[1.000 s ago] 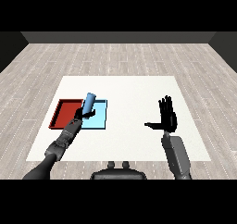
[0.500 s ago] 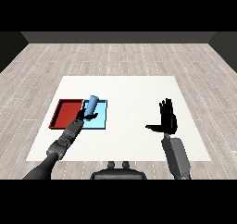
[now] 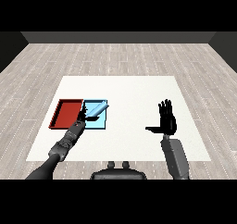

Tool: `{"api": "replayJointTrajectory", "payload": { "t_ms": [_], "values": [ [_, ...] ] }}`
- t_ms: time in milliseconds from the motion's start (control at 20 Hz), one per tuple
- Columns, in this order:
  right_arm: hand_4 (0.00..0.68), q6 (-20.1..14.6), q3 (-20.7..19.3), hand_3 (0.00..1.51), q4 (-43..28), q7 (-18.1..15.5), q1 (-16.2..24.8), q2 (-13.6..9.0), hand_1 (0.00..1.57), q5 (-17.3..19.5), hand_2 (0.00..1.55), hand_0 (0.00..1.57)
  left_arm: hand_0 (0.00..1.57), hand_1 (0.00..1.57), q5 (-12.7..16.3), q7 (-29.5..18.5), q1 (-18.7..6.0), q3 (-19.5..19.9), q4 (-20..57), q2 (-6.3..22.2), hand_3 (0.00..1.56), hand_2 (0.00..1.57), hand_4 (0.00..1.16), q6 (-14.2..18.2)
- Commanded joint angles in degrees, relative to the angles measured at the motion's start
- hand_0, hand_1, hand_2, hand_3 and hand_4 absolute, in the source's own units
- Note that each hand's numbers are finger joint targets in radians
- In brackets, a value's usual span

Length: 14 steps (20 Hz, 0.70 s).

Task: Pick the blue can and put it in the blue box

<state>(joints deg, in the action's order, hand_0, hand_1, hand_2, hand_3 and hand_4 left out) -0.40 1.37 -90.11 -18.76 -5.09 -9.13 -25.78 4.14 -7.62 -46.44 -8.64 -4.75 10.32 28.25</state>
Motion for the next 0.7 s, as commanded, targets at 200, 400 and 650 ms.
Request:
{"api": "replayJointTrajectory", "payload": {
  "t_ms": [200, 400, 650],
  "values": [
    [0.000, -0.47, 0.86, 0.00, -0.50, 0.25, -0.79, 1.18, 0.00, 0.50, 0.00, 0.00, 0.00, 0.00, 6.48, -19.85, 2.00, 7.82, -14.19, 1.33, 0.00, 0.00, 0.00, 8.77],
    [0.000, -0.51, 0.10, 0.00, -2.46, 1.60, 0.51, 0.60, 0.00, -0.60, 0.00, 0.00, 0.00, 0.00, 7.78, -32.85, 9.46, 7.33, -24.83, -0.35, 0.00, 0.00, 0.00, -1.20],
    [0.000, -0.27, 0.47, 0.00, -2.39, 3.19, 0.80, -1.64, 0.00, 1.27, 0.00, 0.00, 0.00, 0.00, 8.76, -36.97, 17.82, 3.96, -39.34, -3.49, 0.00, 0.00, 0.00, -6.88]
  ]
}}
